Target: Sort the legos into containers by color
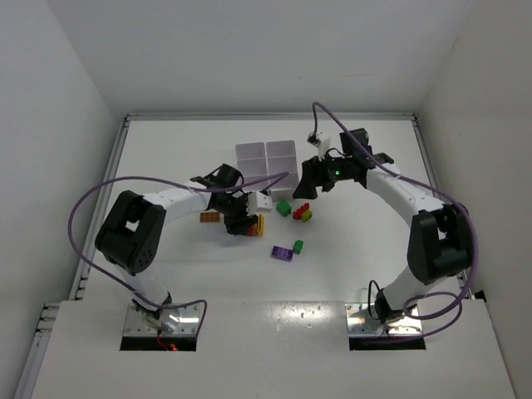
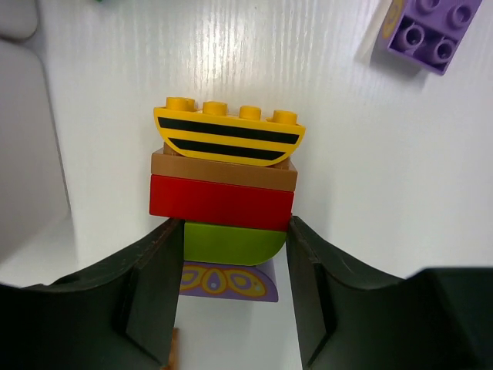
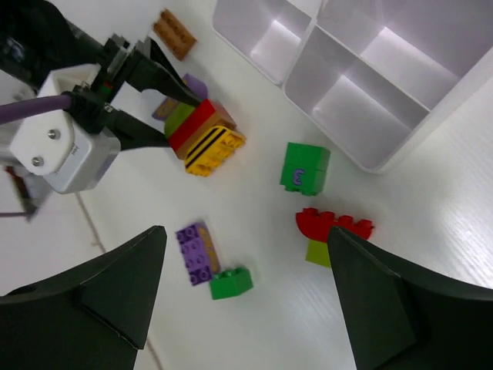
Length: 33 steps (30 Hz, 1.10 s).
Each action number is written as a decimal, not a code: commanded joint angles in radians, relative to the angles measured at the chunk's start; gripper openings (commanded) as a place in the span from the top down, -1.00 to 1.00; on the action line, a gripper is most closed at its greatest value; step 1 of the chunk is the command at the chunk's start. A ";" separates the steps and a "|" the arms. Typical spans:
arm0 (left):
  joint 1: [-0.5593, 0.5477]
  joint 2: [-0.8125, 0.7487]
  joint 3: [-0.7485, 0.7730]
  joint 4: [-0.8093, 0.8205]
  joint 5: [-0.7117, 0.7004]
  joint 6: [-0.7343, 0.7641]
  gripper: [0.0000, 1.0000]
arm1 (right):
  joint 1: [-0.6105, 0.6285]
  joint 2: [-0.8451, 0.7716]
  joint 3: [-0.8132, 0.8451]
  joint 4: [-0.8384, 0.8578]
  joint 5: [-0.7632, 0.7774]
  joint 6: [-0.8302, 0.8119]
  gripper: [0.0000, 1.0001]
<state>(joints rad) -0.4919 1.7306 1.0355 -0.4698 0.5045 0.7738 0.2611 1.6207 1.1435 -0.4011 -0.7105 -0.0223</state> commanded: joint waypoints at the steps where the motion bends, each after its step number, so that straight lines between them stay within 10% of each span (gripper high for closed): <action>1: -0.008 -0.106 -0.034 0.103 0.031 -0.140 0.72 | -0.019 0.016 0.016 0.099 -0.142 0.197 -0.72; 26: -0.103 -0.390 -0.104 0.352 -0.115 -0.436 0.92 | 0.115 0.192 0.036 0.281 -0.411 0.406 -0.72; 33: -0.103 -0.420 -0.123 0.352 -0.115 -0.436 0.92 | 0.125 0.228 0.045 0.377 -0.454 0.479 -0.07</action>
<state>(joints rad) -0.5838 1.3567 0.9150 -0.1696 0.3855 0.3531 0.3836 1.8351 1.1450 -0.1070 -1.1088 0.4137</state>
